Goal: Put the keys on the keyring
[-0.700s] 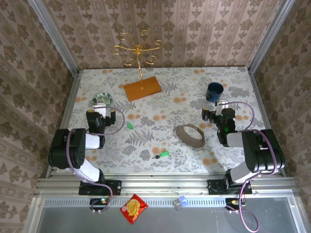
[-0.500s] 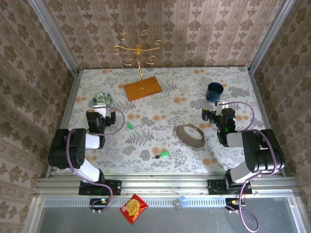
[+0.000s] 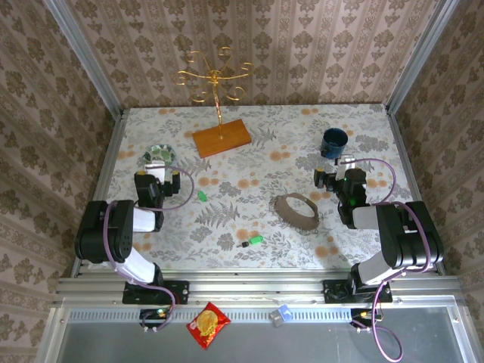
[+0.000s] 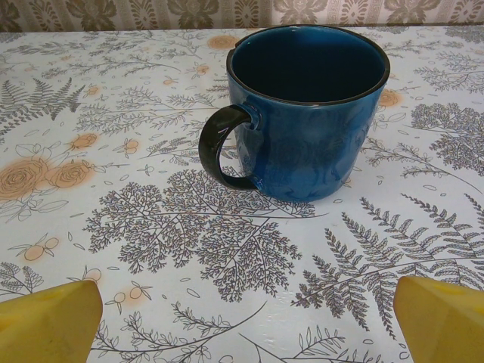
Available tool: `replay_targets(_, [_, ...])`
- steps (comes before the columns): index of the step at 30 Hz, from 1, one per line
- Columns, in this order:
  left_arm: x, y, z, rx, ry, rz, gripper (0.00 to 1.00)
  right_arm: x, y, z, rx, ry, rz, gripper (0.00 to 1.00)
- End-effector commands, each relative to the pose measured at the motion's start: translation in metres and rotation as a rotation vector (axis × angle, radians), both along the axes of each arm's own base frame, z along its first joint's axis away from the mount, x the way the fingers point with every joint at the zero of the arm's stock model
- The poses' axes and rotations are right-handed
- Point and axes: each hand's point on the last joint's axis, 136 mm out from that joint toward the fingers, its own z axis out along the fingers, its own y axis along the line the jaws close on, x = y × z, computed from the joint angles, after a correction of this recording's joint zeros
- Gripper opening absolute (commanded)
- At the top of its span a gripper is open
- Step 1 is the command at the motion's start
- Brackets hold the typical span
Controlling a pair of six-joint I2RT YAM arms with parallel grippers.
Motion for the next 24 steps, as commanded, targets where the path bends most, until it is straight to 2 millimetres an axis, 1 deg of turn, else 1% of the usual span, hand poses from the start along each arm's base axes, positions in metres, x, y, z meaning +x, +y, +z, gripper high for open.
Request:
replay_targets(1, [0.005, 0.001, 0.012, -0.029, -0.023, 0.003, 1.0, 0.006, -0.002, 0.008, 0.006, -0.023, -0.007, 1.0])
replay_targets(11, [0.005, 0.0, 0.011, -0.032, -0.021, -0.001, 1.0, 0.006, -0.002, 0.008, 0.009, -0.024, -0.006, 1.0])
replay_targets(13, [0.002, -0.001, 0.013, -0.027, -0.042, -0.013, 1.0, 0.006, -0.002, 0.012, 0.006, -0.023, -0.004, 1.0])
replay_targets(16, [-0.011, -0.002, 0.029, -0.028, -0.112, -0.018, 1.0, 0.004, -0.005, 0.033, 0.001, 0.001, -0.021, 1.0])
replay_targets(17, [-0.015, 0.0, 0.035, -0.029, -0.132, -0.008, 1.0, 0.003, -0.007, 0.047, 0.003, -0.013, -0.035, 1.0])
replay_targets(19, [-0.021, 0.003, 0.047, -0.033, -0.154, 0.01, 1.0, -0.001, -0.009, 0.067, 0.025, -0.028, -0.062, 1.0])
replay_targets(21, [-0.026, 0.004, 0.059, -0.032, -0.167, 0.017, 1.0, -0.004, -0.006, 0.082, 0.071, -0.028, -0.065, 1.0])
replay_targets(24, [-0.031, 0.004, 0.078, -0.065, -0.175, 0.025, 1.0, -0.012, 0.003, 0.098, 0.176, 0.003, -0.063, 0.98])
